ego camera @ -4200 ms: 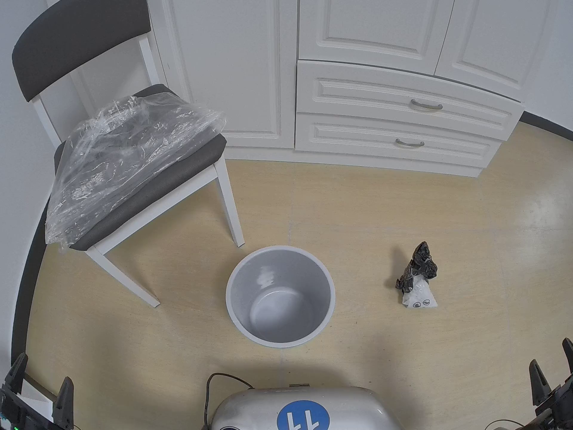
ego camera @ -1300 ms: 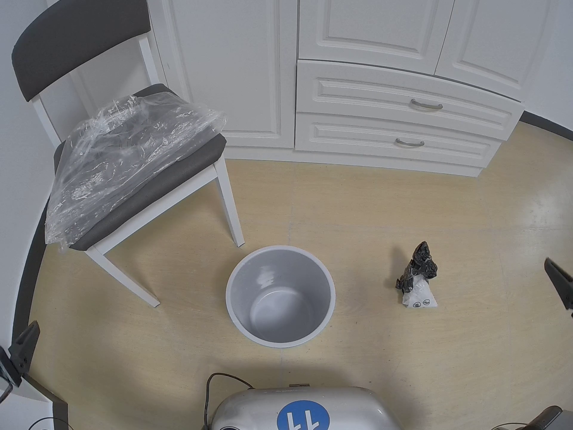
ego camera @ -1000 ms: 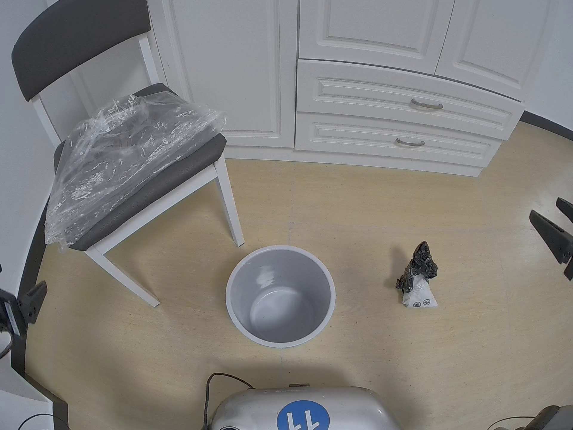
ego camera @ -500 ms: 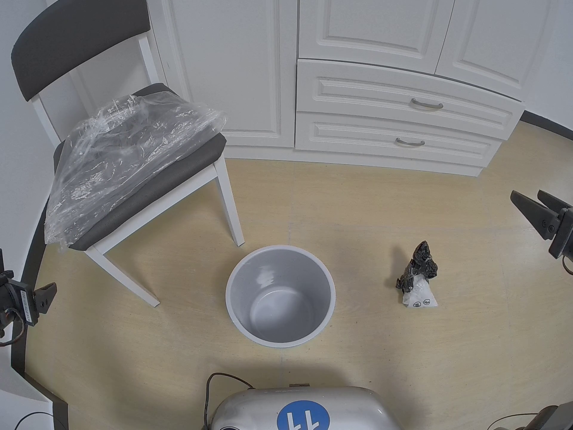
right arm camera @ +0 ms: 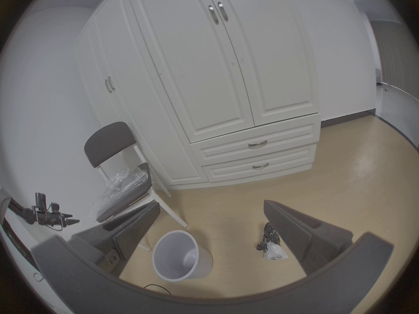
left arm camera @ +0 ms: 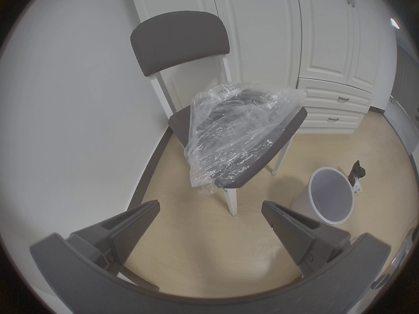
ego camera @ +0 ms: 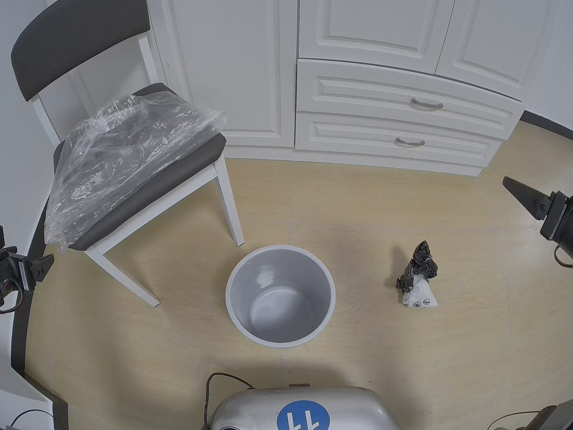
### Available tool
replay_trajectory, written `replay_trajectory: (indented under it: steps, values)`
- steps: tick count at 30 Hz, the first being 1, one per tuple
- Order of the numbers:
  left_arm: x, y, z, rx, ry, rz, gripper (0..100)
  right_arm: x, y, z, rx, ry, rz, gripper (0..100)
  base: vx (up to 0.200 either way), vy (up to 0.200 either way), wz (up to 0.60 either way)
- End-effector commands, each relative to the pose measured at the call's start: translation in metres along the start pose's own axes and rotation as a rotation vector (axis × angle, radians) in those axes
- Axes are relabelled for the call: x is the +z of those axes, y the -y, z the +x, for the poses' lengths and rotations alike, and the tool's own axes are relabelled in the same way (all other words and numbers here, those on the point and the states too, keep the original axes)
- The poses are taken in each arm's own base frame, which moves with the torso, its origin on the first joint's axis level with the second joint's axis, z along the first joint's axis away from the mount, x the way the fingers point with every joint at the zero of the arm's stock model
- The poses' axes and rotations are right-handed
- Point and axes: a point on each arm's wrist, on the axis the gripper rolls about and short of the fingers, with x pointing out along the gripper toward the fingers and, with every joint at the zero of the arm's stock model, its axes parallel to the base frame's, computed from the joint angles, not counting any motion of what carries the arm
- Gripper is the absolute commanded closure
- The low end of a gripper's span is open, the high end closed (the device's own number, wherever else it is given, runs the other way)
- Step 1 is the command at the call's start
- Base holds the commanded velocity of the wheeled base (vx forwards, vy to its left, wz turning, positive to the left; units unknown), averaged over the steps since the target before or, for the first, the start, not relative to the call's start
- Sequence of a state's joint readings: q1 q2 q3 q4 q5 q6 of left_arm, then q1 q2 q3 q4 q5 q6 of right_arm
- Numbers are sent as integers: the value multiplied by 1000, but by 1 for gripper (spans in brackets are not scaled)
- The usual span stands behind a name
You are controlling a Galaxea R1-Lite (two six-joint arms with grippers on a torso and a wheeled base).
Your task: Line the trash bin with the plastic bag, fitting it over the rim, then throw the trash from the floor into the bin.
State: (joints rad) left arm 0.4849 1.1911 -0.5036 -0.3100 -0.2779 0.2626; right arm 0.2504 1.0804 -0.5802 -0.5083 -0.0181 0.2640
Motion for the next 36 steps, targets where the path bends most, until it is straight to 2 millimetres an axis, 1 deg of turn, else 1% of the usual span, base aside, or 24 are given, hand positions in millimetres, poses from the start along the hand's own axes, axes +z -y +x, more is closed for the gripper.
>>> replay_trajectory:
  steps: [1,4,6,10,13,15,20,23,26,29,31,33,36]
  values:
    - [-12,-16,37,-26,-60,7,0,2,0,13,-43,-2,39,0,0,0,0]
    - [-15,-24,52,-56,-40,62,0,2,-1,18,-64,-4,54,0,0,0,0]
    - [-16,-28,58,-77,-9,77,0,0,-3,21,-75,-13,60,0,0,0,0]
    - [-15,-35,64,-78,35,80,0,-5,-6,27,-80,-28,72,0,0,0,0]
    - [-17,-39,67,-70,37,78,0,-7,-7,31,-81,-25,75,0,0,0,0]
    - [-20,-43,77,-80,29,72,0,-10,-7,39,-89,-19,75,0,0,0,0]
    - [-22,-51,92,-64,38,62,0,-12,-6,44,-111,-7,75,0,0,0,0]
    - [-21,-55,97,-50,61,50,0,-12,-6,43,-109,-3,75,0,0,0,0]
    - [-18,-57,98,-44,86,19,0,-11,-6,42,-109,-1,76,0,0,0,0]
    - [-10,-60,99,-38,121,-30,0,-11,-6,42,-109,-1,76,0,0,0,0]
    - [-9,-60,99,-38,122,-32,0,-11,-6,42,-108,0,76,0,0,0,0]
    - [-5,-64,105,-35,134,-86,0,-12,-6,43,-110,-4,75,0,0,0,0]
    - [-1,-67,104,-31,151,-123,0,-11,-6,41,-108,0,76,0,0,0,0]
